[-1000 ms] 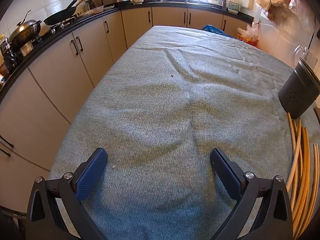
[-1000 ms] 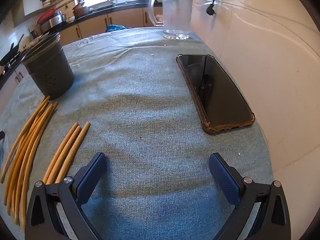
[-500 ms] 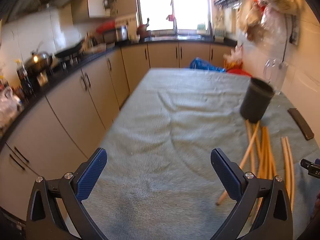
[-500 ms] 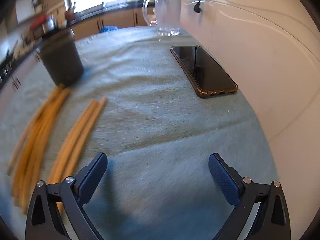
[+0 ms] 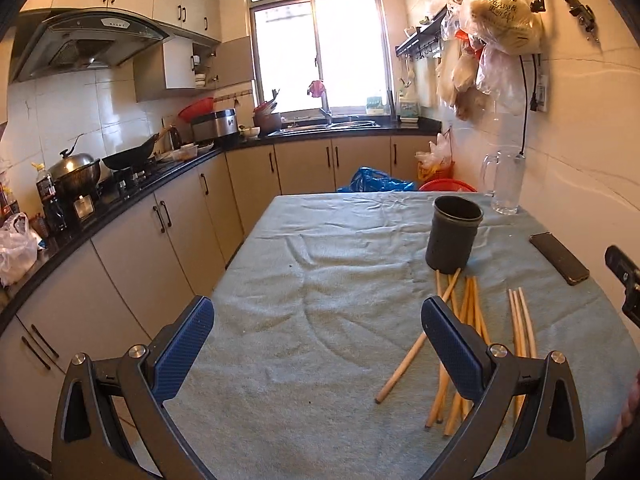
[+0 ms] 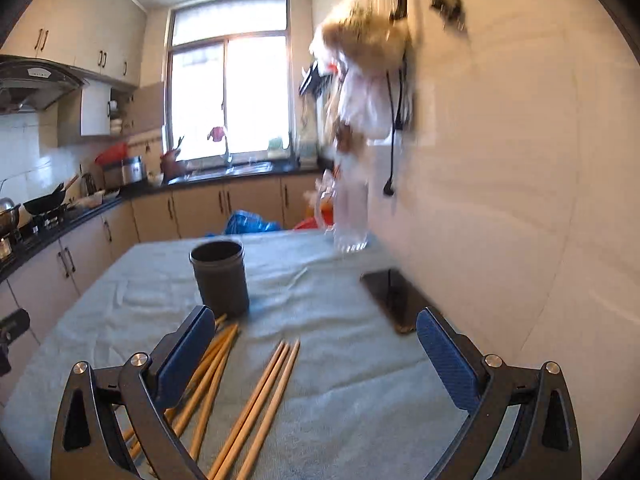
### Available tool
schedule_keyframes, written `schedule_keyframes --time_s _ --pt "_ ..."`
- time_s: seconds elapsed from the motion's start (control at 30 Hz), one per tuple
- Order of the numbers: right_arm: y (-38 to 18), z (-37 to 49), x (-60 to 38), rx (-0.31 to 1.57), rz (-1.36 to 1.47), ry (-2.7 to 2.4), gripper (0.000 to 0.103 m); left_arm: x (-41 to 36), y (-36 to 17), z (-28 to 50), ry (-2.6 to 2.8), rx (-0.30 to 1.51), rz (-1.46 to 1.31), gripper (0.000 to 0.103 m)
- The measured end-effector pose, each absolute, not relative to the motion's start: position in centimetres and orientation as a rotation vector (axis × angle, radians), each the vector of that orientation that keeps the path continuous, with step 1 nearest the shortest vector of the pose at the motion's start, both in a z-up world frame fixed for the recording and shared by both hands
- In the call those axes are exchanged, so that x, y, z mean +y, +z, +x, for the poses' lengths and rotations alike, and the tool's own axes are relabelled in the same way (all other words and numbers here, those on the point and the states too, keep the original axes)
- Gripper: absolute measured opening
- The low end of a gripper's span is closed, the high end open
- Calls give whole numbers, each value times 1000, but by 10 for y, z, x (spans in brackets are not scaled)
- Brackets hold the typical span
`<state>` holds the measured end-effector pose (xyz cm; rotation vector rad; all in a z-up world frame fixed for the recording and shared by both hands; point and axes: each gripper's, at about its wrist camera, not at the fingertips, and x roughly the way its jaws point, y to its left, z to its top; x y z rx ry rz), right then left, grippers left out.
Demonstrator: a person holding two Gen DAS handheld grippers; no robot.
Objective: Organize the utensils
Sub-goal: 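Move both grippers toward the loose wooden chopsticks on the towel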
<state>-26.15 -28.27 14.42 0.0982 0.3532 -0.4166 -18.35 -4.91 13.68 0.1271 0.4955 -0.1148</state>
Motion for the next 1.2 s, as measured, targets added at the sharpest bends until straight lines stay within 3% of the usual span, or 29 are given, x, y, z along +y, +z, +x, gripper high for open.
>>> schedule_keyframes --time_s 1.2 --pt "140 -288 -280 325 100 -522 103 -61 126 -204 -147 567 148 103"
